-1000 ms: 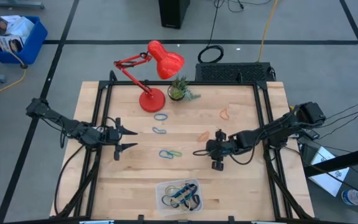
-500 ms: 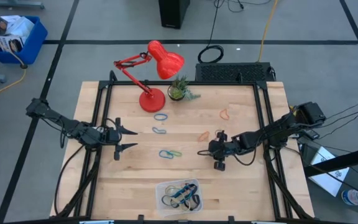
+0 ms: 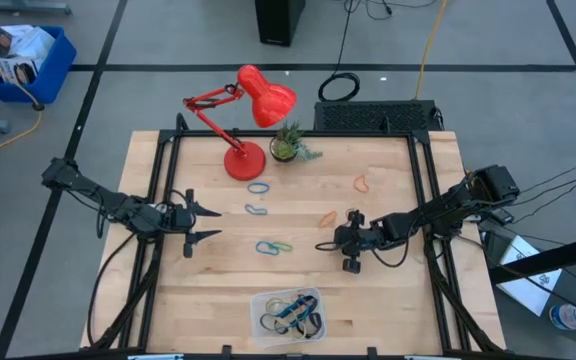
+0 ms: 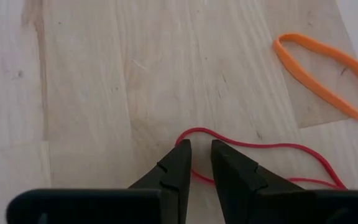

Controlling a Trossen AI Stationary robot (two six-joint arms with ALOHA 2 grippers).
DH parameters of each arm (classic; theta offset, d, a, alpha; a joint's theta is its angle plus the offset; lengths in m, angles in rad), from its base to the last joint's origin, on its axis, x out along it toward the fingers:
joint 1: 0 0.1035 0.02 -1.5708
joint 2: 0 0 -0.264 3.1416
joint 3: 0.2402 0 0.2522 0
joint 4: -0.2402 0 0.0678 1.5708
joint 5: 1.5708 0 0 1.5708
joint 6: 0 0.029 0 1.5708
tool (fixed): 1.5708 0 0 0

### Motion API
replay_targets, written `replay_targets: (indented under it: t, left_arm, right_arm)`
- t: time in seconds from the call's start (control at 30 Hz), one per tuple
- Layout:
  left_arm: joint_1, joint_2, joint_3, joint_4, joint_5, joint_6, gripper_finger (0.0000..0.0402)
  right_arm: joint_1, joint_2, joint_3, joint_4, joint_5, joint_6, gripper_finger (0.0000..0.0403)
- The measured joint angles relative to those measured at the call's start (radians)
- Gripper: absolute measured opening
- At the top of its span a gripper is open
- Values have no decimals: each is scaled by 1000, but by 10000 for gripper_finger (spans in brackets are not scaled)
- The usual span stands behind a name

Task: Pick and place rubber bands into bin
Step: Put the red rubber band into the transparent bin

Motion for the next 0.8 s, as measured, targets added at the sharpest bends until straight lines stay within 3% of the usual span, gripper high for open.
replay_targets:
  t: [0.17, 0.8]
  left_arm:
    - [0, 0, 0, 0, 0, 0, 214]
    - [0, 0, 0, 0, 0, 0, 214]
  right_arm:
    - [-5, 1, 0, 1, -7, 83, 59]
    - [5, 4, -2, 46, -44, 128, 59]
